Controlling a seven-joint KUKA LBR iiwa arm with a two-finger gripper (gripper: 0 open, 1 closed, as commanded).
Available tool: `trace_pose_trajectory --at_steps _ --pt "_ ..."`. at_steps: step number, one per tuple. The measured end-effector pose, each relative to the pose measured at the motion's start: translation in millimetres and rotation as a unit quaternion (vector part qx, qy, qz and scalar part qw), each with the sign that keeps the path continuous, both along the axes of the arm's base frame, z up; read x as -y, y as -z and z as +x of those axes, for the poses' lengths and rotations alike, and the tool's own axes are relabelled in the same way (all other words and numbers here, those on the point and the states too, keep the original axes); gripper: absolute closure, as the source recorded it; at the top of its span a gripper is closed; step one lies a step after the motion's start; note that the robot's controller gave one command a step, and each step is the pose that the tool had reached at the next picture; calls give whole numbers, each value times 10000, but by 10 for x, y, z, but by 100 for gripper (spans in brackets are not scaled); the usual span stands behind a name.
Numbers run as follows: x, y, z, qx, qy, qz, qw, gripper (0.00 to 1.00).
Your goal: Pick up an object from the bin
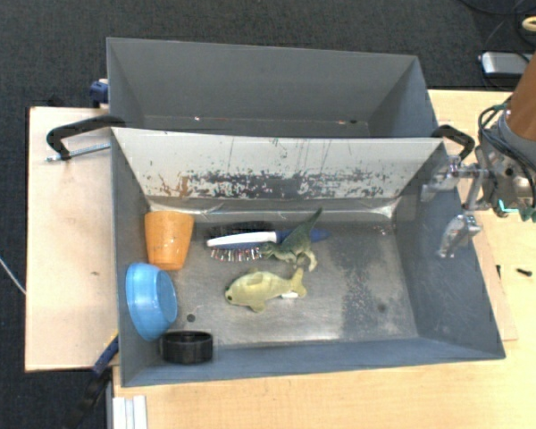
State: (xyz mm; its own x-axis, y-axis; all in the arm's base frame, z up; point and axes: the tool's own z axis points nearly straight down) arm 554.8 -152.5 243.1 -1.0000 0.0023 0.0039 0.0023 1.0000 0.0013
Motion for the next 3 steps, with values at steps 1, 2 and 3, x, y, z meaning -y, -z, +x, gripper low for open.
trace_pose_trajectory --at_steps 1,2,3 --pt "-881 1261 349 -3 -769 20 9970 0" --pt "-1756 1406 356 16 -675 19 9977 0" --pt "-1692 1363 392 85 -638 -11 9979 100"
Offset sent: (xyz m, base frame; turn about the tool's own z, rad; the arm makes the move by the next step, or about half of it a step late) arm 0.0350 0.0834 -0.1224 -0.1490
